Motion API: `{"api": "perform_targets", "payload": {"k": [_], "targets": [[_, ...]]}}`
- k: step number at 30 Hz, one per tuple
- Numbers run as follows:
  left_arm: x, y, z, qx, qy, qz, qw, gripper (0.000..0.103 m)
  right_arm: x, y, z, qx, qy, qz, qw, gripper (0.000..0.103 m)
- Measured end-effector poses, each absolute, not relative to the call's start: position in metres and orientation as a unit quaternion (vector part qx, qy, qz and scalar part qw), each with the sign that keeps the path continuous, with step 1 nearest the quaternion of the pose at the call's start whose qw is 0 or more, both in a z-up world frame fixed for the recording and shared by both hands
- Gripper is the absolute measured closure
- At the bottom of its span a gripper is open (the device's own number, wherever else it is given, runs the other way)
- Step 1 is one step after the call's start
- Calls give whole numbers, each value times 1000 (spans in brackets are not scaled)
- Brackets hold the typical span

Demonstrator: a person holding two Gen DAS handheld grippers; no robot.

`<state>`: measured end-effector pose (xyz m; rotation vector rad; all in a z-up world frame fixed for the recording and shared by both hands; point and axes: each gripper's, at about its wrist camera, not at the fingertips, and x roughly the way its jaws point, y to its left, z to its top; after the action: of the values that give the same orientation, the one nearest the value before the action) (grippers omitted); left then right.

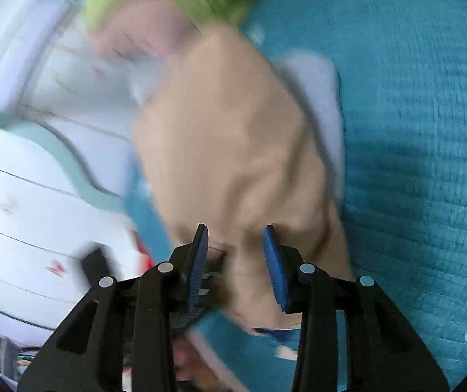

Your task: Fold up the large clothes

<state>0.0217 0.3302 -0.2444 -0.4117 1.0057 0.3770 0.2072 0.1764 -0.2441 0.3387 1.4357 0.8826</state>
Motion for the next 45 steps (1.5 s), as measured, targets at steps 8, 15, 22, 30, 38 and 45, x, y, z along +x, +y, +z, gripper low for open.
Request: {"api": "perform_targets", "payload": {"k": [8,15,22,30,38,45], "targets": [[19,326,-229,-185,479,167,841,35,217,142,-243,192,626,384,651,70],[2,313,-183,-200,442,155,861,23,169,87,-164,133,532,376,747,22],[-17,265,-146,-165,434,150,873,11,112,76,-121,89,446,306,837,9],[-37,209,-114,-145,407,145,890,9,90,28,-99,28,367,238,899,8],[-56,161,-86,-124,366,147,911,6,61,-19,-87,32,325,219,919,8],[-65,131,-73,-96,335,154,925,5,53,-29,-70,19,275,209,938,8]]}}
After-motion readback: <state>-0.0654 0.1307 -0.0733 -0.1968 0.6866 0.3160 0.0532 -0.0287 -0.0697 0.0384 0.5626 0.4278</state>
